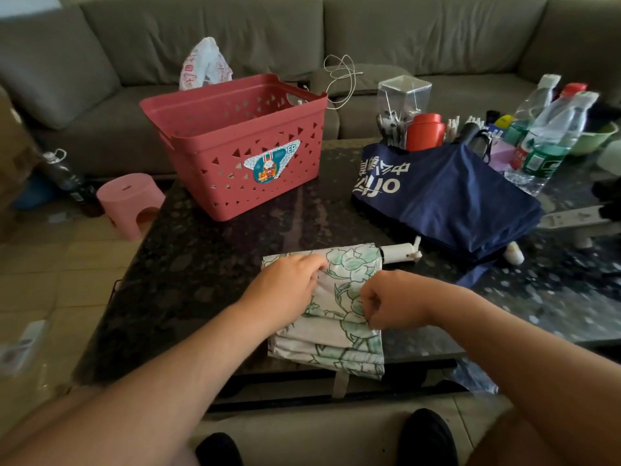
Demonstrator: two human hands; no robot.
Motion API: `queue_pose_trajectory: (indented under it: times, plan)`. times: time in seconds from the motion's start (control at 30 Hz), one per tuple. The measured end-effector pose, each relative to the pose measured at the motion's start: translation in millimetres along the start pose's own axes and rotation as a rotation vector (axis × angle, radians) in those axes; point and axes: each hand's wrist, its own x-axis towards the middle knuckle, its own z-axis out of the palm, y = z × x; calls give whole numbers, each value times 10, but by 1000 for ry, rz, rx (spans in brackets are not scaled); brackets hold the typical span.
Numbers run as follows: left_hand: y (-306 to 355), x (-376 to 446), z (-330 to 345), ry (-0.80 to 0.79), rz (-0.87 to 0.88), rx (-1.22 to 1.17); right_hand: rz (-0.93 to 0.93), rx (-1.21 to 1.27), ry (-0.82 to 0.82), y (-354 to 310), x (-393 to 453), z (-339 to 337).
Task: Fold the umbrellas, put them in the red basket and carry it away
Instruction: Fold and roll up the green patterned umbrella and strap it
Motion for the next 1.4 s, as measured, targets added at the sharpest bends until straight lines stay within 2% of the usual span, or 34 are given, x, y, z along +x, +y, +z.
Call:
queue_pose_trajectory:
  times: [0.07,0.13,0.17,0.27,0.3,0.37,0.43,0.5,0.6,0.7,0.8,0.87,0.9,0.97,1.03,1.07,1.1,1.27,1.4]
  plan:
    - [22,-36,67,-5,5,45,-23,-12,-23,18,-20,-42]
    - [38,-69,115,9,14,54,-78,-4,21,28,-33,-102]
    - [41,-83,133,22,27,60,-116,26,108,24,-26,-123]
    - [26,-128,202,8,80,85,-226,115,532,-16,91,-103]
    - [15,-140,230,-20,98,111,-255,53,651,-40,171,-72]
    - [10,-163,252,-78,75,119,-251,-138,741,-71,323,30]
    - [-5,-197,235,-135,20,93,-214,-264,682,-53,449,138]
    - [-13,-242,177,-215,36,78,-180,-317,598,15,522,228]
    - [-81,-310,-34,-390,-1,-91,-142,-376,531,81,557,241]
    - [-156,-340,-216,-511,-86,-231,-92,-385,478,125,523,183]
    - [-187,-328,-343,-593,-109,-215,-68,-368,436,169,507,136]
    - [-181,-274,-442,-639,-141,-288,-68,-359,419,162,520,120]
    - [-173,-215,-478,-597,-163,-370,-69,-359,418,156,532,115]
    - [-149,-46,-477,-315,-177,-446,-70,-360,415,152,552,104]
    - [-136,149,-401,27,-115,-305,-72,-357,415,147,561,94]
    - [-133,239,-348,114,-73,-215,-72,-355,418,142,559,92]
    - [-140,310,-289,119,-49,-130,-71,-355,419,139,555,95]
    - [-337,359,-36,-257,-129,180,-59,-354,431,157,556,100]
    - [-392,326,7,-272,-98,186,-69,-359,438,152,547,70]
